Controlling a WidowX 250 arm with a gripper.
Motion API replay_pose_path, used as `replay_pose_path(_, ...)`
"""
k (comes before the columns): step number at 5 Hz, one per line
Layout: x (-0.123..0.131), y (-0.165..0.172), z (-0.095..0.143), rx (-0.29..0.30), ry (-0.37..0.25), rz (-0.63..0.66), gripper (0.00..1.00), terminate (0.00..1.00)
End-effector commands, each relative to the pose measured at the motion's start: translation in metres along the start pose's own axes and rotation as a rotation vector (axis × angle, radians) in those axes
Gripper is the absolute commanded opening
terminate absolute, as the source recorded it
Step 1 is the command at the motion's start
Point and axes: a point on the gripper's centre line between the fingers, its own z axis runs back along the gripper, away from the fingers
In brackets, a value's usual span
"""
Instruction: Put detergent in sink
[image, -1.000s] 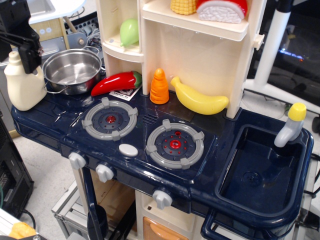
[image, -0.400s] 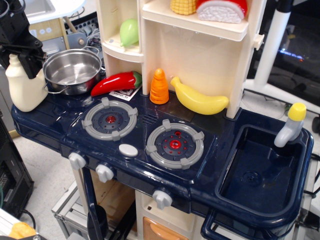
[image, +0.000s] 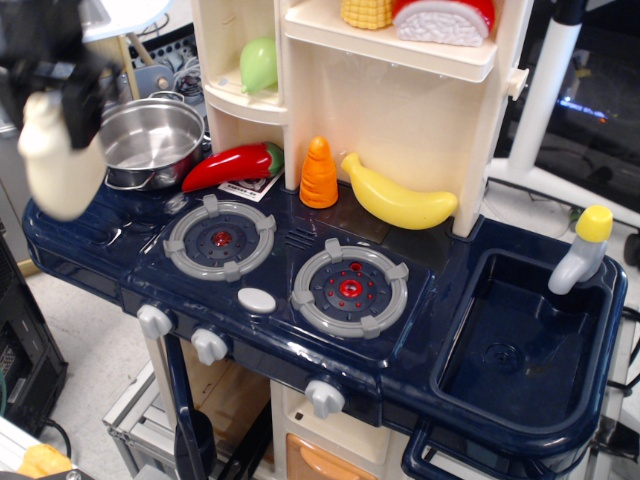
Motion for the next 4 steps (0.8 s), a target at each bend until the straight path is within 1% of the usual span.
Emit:
replay_pose_path(1,-0.026,-0.065,0.039,-0.093,0.014,0.193,0.0,0.0)
replay_pose_path(2,-0.036,-0.116,0.033,-0.222,-0.023,0.277,0.0,0.0)
replay_pose_path(3,-0.045,-0.168,0.029,-0.289,-0.087,0.249,0.0,0.0)
replay_pose_path(4,-0.051,-0.22,0.034,-0.383,-0.046,0.226,0.0,0.0)
